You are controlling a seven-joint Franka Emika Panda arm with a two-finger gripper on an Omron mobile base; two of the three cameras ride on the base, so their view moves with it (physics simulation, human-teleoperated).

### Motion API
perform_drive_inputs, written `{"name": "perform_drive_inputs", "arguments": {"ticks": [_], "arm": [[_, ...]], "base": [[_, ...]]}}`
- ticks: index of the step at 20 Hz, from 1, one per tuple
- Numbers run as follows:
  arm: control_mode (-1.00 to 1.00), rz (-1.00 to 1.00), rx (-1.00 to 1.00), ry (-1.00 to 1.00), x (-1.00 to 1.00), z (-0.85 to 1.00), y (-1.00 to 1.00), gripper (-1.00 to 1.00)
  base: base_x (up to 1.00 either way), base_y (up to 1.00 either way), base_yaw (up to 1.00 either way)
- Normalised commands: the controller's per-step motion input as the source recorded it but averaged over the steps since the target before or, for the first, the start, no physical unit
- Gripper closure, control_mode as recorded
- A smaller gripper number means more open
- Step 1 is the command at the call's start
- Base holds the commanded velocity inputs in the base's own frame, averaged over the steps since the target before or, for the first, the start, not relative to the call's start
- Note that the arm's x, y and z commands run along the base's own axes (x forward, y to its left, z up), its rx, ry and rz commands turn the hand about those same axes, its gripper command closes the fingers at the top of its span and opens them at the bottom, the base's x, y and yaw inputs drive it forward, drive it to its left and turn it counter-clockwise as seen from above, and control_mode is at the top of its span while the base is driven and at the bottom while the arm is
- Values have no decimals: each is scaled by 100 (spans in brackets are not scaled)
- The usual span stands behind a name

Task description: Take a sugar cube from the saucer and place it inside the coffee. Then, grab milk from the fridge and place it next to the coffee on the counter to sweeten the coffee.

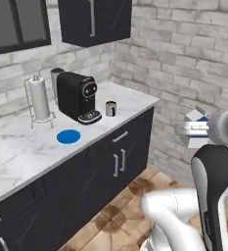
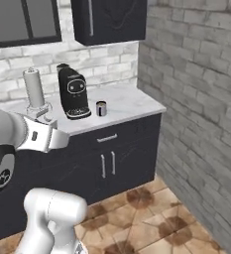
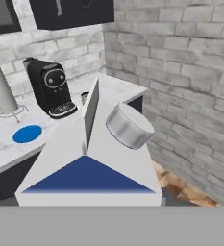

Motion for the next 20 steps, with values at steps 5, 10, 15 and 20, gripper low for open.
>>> {"name": "perform_drive_inputs", "arguments": {"ticks": [5,10,15,20], "arm": [[100,0,0,0,0,0,0,100],[100,0,0,0,0,0,0,100],[100,0,0,0,0,0,0,100],[100,0,0,0,0,0,0,100]], "base": [[100,-57,7],[100,-52,25],[92,-12,42],[71,-20,44]]}}
